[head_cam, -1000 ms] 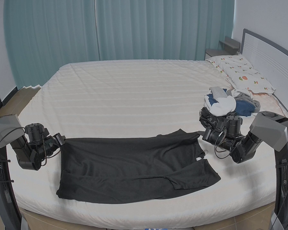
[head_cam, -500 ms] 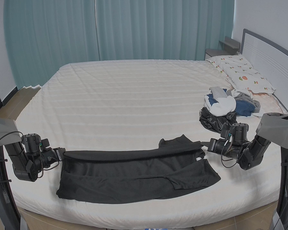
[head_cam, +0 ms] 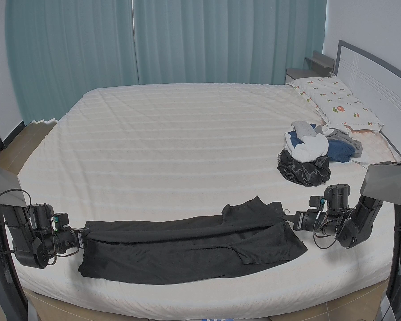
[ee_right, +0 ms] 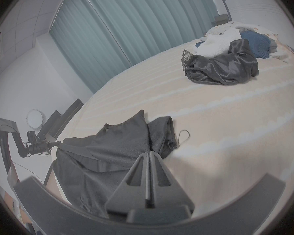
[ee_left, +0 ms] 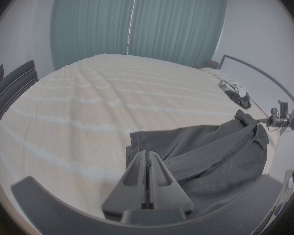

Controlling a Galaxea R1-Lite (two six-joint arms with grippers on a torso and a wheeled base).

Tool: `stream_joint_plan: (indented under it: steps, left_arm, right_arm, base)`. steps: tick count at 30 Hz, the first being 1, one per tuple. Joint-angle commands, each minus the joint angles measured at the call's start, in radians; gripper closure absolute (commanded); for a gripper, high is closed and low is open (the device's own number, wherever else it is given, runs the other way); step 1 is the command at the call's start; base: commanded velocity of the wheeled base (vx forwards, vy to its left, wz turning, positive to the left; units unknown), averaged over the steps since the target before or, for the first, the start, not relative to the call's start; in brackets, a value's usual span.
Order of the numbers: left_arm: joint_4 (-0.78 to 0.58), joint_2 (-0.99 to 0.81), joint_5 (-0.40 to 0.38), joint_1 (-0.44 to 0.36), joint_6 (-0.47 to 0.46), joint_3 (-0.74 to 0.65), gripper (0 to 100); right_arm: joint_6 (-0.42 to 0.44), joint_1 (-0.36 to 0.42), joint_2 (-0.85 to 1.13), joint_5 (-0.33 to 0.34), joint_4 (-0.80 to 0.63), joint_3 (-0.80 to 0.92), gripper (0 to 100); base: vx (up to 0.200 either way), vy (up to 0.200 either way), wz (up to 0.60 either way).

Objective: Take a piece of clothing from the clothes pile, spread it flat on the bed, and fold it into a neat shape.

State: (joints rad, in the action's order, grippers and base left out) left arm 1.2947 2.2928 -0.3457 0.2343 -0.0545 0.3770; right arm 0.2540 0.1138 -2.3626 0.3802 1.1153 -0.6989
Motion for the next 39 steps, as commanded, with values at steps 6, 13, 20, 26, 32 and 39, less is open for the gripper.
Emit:
stream_joint_plan:
  steps: [6, 13, 20, 26, 32, 39]
  left_arm:
    - [0.002, 0.051, 0.001, 0.0, -0.036, -0.044, 100]
    - [0.015, 0.051, 0.005, 0.0, -0.027, -0.056, 100]
    - [0.037, 0.042, 0.004, 0.002, -0.025, -0.09, 0]
    - [0.078, 0.033, 0.004, 0.017, -0.016, -0.122, 0]
    - [0.149, -0.092, 0.002, 0.066, 0.226, -0.158, 0]
    - [0.117, -0.145, 0.005, 0.053, 0.438, -0.063, 0]
  right_arm:
    - [-0.033, 0.0, 0.0, 0.0, 0.003, 0.058, 100]
    - [-0.032, -0.003, -0.009, 0.0, 0.024, 0.058, 100]
    - [-0.018, -0.003, -0.014, 0.0, 0.07, 0.062, 0]
    - [-0.015, -0.013, 0.009, 0.0, 0.081, 0.067, 0]
    - [0.186, -0.045, 0.077, 0.009, 0.08, 0.026, 0]
    - [0.367, -0.033, 0.046, 0.016, 0.061, -0.065, 0]
  base:
    - [0.0, 0.0, 0.0]
    - [0.0, 0.0, 0.0]
    - [0.0, 0.0, 0.0]
    - [0.0, 0.0, 0.0]
    - [0.0, 0.0, 0.0]
    - [0.0, 0.0, 0.0]
